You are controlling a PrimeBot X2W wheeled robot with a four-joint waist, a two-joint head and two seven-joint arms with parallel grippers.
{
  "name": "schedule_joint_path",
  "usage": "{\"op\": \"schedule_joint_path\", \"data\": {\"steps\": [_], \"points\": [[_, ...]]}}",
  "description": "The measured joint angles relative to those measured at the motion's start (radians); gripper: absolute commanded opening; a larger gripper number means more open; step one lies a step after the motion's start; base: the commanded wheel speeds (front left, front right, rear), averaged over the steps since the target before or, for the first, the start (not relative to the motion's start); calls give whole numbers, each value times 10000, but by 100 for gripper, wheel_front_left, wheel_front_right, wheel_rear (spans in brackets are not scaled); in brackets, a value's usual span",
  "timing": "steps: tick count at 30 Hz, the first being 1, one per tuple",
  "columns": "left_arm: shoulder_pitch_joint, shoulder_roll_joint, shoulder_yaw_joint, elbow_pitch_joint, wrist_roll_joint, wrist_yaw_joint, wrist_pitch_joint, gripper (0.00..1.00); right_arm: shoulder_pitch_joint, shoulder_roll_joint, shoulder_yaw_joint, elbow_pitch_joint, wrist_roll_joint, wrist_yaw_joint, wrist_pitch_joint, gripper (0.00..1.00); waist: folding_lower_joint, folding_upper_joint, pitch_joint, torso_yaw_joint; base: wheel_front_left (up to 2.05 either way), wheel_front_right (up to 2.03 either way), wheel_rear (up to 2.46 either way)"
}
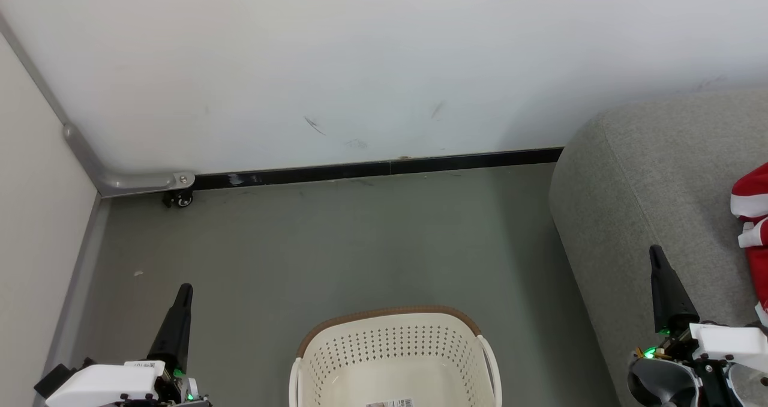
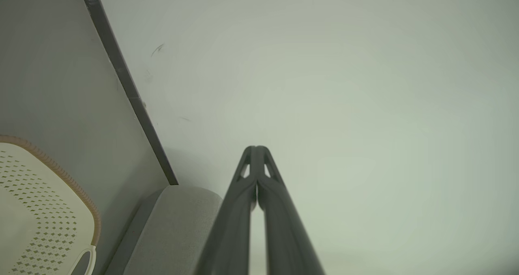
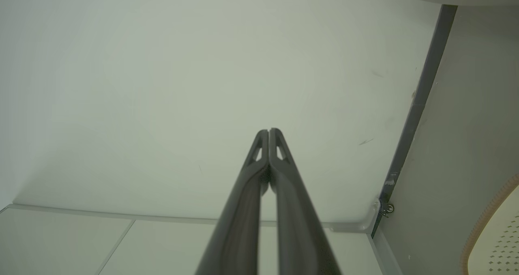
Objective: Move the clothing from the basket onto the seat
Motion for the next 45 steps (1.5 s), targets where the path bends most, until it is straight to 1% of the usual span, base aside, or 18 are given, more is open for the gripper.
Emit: {"op": "schedule_joint_path", "data": {"steps": [45], "points": [[-12,-2,12,8,0,0,0,0,0,0,13,-4,2,0,-2,0,0,0,1,1,0,0,0]]}}
